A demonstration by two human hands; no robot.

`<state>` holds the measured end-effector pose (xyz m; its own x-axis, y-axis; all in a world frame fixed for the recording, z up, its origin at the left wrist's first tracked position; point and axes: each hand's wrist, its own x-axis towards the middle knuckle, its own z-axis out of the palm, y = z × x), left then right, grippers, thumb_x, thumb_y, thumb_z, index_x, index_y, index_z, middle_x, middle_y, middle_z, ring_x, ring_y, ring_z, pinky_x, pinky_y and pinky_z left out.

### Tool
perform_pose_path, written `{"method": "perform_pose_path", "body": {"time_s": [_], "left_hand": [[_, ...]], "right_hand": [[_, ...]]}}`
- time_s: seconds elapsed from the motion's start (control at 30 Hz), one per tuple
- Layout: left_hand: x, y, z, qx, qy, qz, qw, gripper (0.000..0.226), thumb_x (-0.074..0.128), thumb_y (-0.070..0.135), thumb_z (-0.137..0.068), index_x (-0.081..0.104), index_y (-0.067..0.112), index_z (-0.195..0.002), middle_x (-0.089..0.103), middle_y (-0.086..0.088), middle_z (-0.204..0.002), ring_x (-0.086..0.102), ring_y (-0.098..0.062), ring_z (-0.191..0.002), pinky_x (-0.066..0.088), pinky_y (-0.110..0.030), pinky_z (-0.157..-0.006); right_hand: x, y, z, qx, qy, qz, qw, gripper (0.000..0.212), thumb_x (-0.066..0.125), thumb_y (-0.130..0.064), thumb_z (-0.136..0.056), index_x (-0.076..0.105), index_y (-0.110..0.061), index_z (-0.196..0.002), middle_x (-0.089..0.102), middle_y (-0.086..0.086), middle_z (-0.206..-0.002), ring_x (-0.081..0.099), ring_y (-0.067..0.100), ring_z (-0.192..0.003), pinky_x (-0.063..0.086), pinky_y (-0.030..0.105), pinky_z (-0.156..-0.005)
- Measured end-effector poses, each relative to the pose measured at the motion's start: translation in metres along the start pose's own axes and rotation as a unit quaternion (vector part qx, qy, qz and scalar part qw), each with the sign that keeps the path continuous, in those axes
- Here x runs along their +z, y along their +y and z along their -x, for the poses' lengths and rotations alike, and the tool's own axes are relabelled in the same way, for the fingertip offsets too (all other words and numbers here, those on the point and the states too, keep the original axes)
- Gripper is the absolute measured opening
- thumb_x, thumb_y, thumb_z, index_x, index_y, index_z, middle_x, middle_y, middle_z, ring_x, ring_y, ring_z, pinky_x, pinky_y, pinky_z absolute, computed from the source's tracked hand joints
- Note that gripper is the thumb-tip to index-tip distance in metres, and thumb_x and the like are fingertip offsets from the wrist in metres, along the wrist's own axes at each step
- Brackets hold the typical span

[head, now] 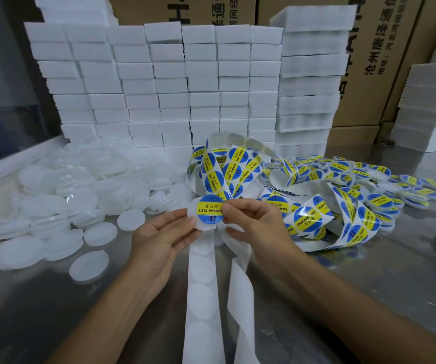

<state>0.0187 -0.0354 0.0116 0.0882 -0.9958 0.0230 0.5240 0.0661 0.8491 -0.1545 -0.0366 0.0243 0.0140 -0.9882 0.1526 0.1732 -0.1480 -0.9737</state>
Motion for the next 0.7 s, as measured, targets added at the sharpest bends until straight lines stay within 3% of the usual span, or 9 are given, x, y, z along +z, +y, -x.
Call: {"method": "perform_pose_path", "body": {"time_s": [0.37,0.5,0.7], "left_hand": [[0.002,0.001,0.003,0.002,-0.002,-0.021,1.000,0.036,0.075,0.003,-0.058,0.068,-0.001,-0.093,0.075,-0.018,-0.090,0.074,-0.028,-0.083,0.059,-0.027,-0.064],[0.004,0.000,0.003,0.017,0.020,-0.038,0.999,0.027,0.076,-0.003,-0.065,0.068,0.000,-0.090,0.075,-0.018,-0.085,0.074,-0.029,-0.078,0.059,-0.027,-0.063],[0.002,0.001,0.003,0.022,0.029,-0.053,0.998,0.024,0.073,-0.005,-0.067,0.066,-0.001,-0.090,0.075,-0.016,-0.080,0.075,-0.026,-0.074,0.060,-0.026,-0.062]], "right_hand": [[-0.001,0.005,-0.002,-0.017,-0.008,0.035,0.999,0.015,0.073,-0.017,-0.086,0.079,-0.027,-0.077,0.078,0.004,-0.092,0.072,0.021,-0.092,0.054,0.052,-0.091],[0.003,0.011,-0.004,-0.009,-0.011,0.009,1.000,0.015,0.067,-0.015,-0.092,0.073,-0.019,-0.079,0.076,0.012,-0.096,0.070,0.031,-0.102,0.055,0.052,-0.092],[0.008,0.013,0.000,-0.026,-0.056,0.024,0.998,0.015,0.059,-0.020,-0.098,0.068,-0.008,-0.094,0.074,0.008,-0.099,0.068,0.023,-0.099,0.057,0.043,-0.092]]}}
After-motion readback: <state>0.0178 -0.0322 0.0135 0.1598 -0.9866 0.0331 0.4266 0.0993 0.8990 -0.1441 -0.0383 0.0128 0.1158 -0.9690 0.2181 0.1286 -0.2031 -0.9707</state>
